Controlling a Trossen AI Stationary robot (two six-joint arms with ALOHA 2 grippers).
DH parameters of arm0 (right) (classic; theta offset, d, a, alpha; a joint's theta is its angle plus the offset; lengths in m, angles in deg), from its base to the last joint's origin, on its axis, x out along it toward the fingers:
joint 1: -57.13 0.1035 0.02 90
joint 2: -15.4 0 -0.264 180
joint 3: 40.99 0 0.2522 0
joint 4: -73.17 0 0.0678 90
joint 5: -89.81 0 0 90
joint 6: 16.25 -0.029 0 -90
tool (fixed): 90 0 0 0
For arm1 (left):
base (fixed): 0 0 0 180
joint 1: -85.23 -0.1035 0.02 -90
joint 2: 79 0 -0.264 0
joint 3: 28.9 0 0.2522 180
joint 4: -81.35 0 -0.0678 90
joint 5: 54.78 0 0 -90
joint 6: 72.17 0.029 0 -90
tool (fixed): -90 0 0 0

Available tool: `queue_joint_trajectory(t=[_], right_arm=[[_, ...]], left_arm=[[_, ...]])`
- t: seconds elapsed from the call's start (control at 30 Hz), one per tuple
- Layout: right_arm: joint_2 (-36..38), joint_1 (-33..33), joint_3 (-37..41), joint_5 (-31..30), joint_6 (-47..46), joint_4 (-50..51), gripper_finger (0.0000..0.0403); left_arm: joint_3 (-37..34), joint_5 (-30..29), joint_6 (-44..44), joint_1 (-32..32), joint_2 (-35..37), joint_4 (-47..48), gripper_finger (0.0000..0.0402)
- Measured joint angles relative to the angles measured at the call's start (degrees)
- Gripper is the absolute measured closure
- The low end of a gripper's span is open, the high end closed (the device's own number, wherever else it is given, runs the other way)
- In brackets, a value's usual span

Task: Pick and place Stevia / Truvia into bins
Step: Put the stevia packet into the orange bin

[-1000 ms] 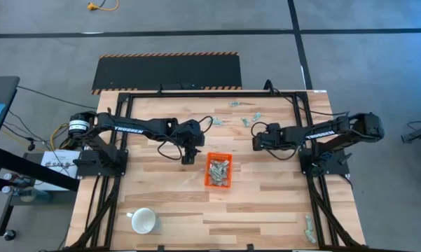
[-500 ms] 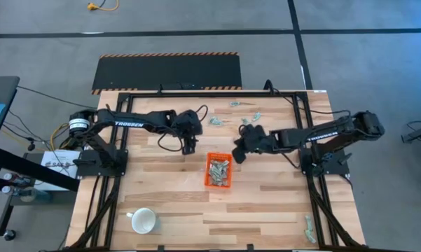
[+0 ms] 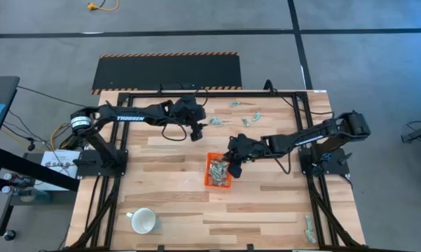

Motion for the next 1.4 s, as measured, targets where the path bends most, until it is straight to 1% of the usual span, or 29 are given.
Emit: queue_joint_trajectory(t=[0.1, 0.17, 0.27, 0.4, 0.53, 0.67, 0.77, 0.87, 1.0, 1.2, 1.4], right_arm=[[-0.8, -0.4, 0.0, 1.9, 0.9, -0.2, 0.0301], [-0.5, -0.4, 0.0, 1.8, 1.2, 0.3, 0.0289], [1.8, -0.4, 0.0, 1.2, 2.3, 4.2, 0.0275], [5.7, -0.2, 0.0, -2.9, 2.4, 12.1, 0.0263], [9.6, 1.0, 0.0, -8.3, 2.0, 19.6, 0.0257], [12.1, 3.2, 0.1, -13.1, 1.3, 24.4, 0.0258], [13.1, 4.7, 0.2, -15.7, -0.1, 26.4, 0.026], [14.1, 5.9, 1.6, -16.8, -2.0, 26.7, 0.0261], [15.1, 7.1, 4.1, -18.0, -4.8, 26.8, 0.0259], [15.5, 8.5, 5.6, -18.8, -8.3, 26.6, 0.0257], [15.5, 10.5, 5.6, -19.8, -9.3, 26.6, 0.0262]], left_arm=[[0.0, 0.9, 0.4, -0.8, -2.1, -2.5, 0.0239], [0.3, 1.1, 1.2, -1.4, -3.7, -4.4, 0.0239], [2.3, 1.3, 1.4, -2.7, -6.9, -4.2, 0.0239], [6.3, 2.1, 0.2, -4.2, -11.8, -2.1, 0.0239], [11.3, 2.0, -0.5, -4.8, -16.1, 4.1, 0.0239], [15.6, 1.7, -0.3, -5.1, -19.4, 10.1, 0.0239], [17.0, 1.6, -0.2, -5.1, -20.4, 12.0, 0.0239], [17.7, 1.5, 0.4, -5.4, -21.1, 12.7, 0.0234], [17.8, 1.6, 0.4, -5.8, -21.9, 13.3, 0.021], [17.7, -1.7, 0.2, -5.9, -22.7, 12.6, 0.0172], [17.8, -1.5, 0.2, -6.0, -23.2, 11.7, 0.0161]])
